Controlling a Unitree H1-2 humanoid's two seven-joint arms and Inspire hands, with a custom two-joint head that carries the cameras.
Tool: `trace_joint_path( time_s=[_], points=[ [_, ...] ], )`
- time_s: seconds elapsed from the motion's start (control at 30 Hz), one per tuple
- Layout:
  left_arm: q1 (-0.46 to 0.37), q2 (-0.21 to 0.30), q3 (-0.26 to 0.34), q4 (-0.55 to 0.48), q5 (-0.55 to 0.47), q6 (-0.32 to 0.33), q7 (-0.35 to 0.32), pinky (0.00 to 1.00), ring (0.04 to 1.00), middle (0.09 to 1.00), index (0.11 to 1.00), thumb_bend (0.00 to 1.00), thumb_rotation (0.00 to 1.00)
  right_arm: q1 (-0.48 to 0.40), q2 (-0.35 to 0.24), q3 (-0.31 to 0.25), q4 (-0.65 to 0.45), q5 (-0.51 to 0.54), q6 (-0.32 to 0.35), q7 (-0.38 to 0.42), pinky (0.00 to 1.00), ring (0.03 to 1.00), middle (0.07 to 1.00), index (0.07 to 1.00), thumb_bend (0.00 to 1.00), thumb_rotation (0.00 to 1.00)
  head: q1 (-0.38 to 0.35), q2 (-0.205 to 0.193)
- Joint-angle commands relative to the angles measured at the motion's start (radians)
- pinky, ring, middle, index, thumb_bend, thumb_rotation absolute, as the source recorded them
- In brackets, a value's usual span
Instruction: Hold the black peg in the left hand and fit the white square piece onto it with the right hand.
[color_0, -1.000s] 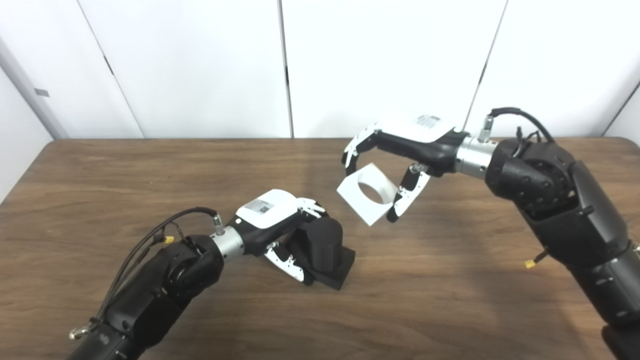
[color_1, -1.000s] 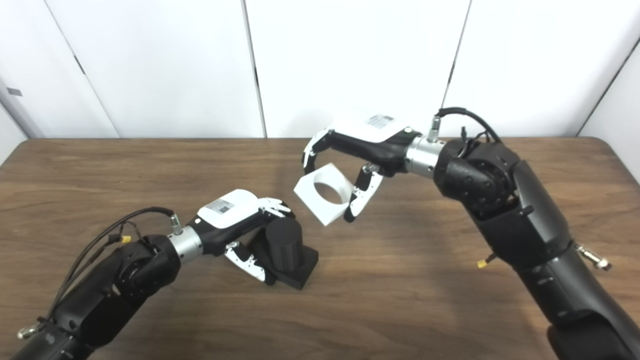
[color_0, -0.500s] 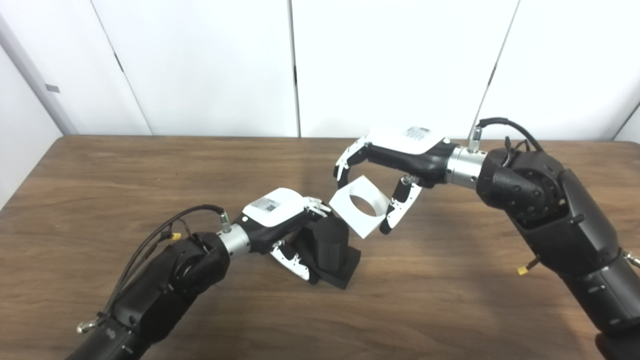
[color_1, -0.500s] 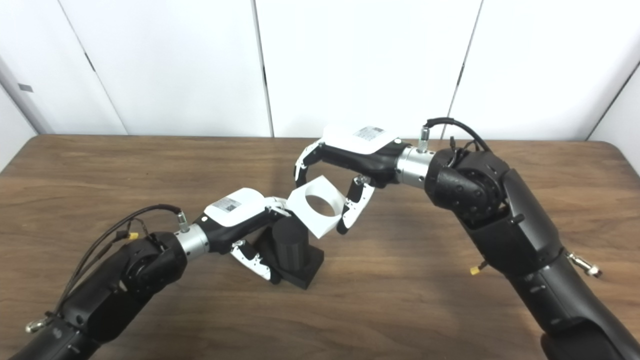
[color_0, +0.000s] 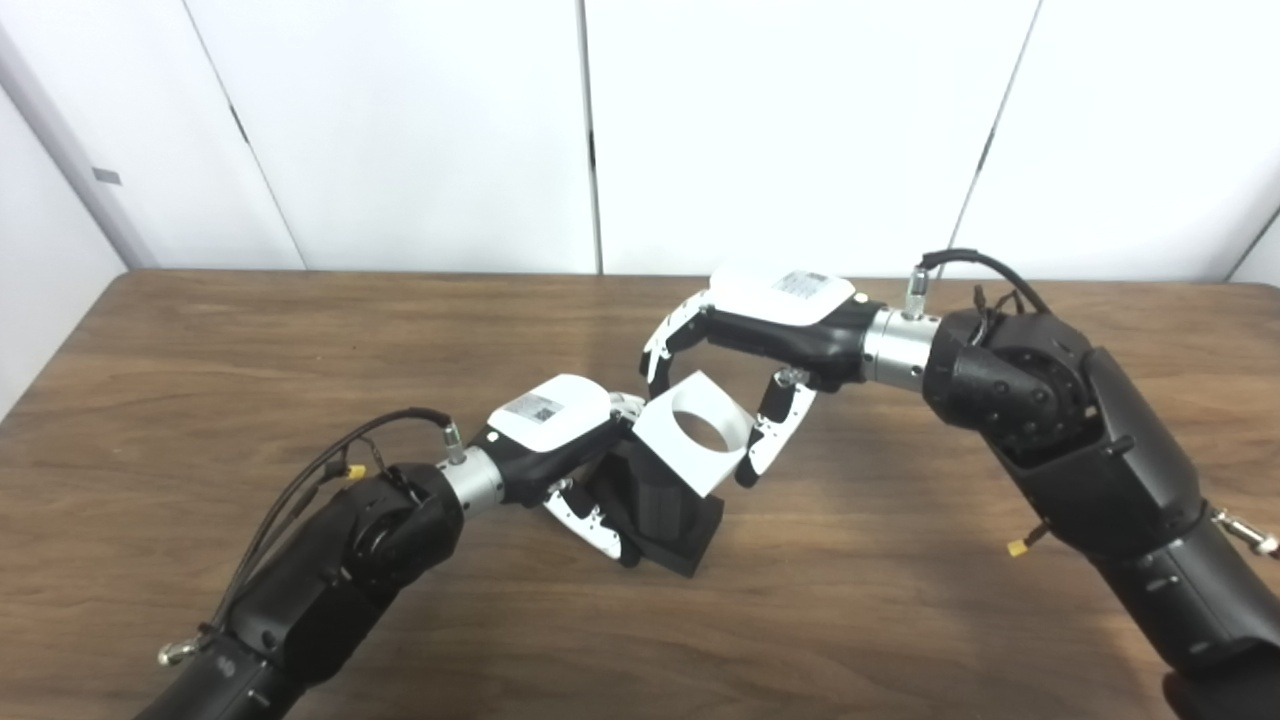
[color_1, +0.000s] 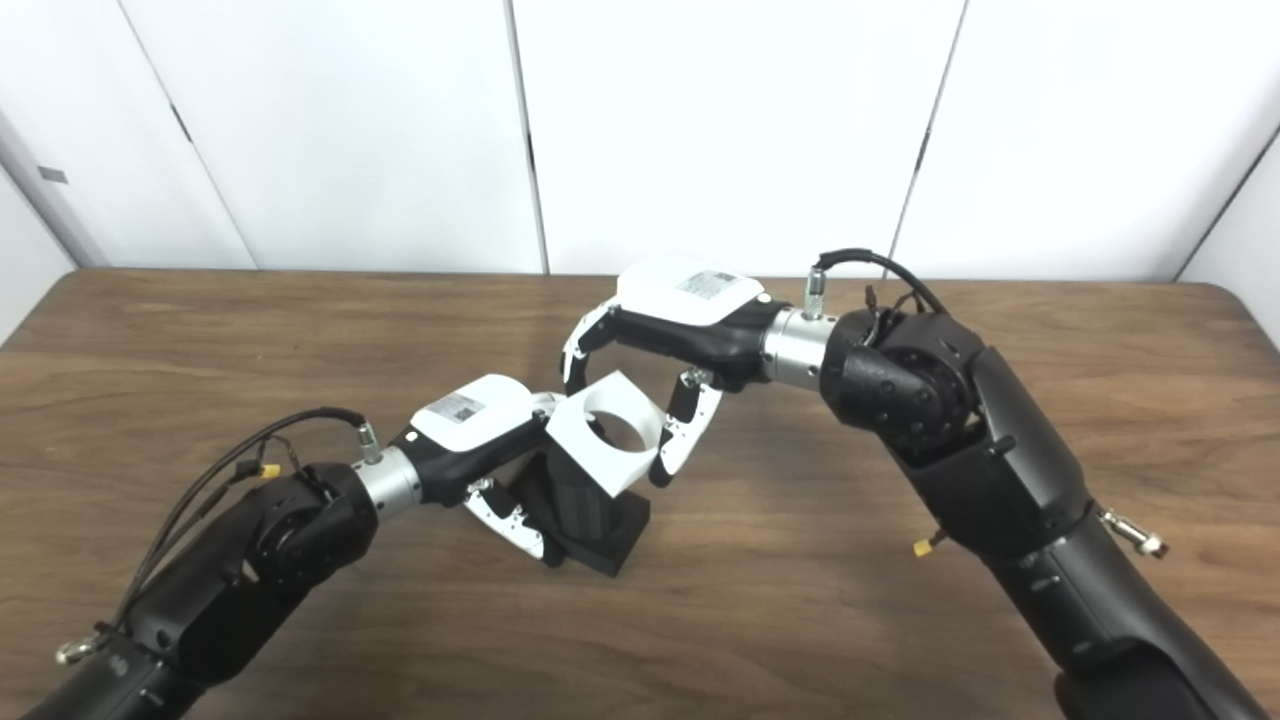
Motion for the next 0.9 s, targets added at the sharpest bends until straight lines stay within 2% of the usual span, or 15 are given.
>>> trace_joint_path(
  time_s=[0.0, 0.43, 0.87],
  points=[
    [0.030, 0.000, -0.041, 0.031, 0.045, 0.046, -0.088, 0.73, 0.884, 0.829, 0.489, 0.52, 0.07, -0.043, 0.002, -0.012, -0.008, 0.003, -0.022, -0.027, 0.83, 0.792, 0.745, 0.478, 0.52, 0.13, 0.001, 0.001],
    [0.028, -0.003, -0.041, 0.024, 0.041, 0.054, -0.098, 0.73, 0.892, 0.837, 0.490, 0.52, 0.07, -0.047, 0.028, 0.007, 0.001, -0.016, 0.000, -0.015, 0.86, 0.808, 0.756, 0.478, 0.52, 0.13, 0.007, 0.008],
    [0.026, -0.004, -0.042, 0.025, 0.037, 0.049, -0.098, 0.72, 0.887, 0.839, 0.490, 0.52, 0.07, -0.035, 0.049, 0.031, 0.033, -0.025, -0.015, -0.020, 0.85, 0.800, 0.756, 0.479, 0.52, 0.14, 0.006, 0.014]
  ],
)
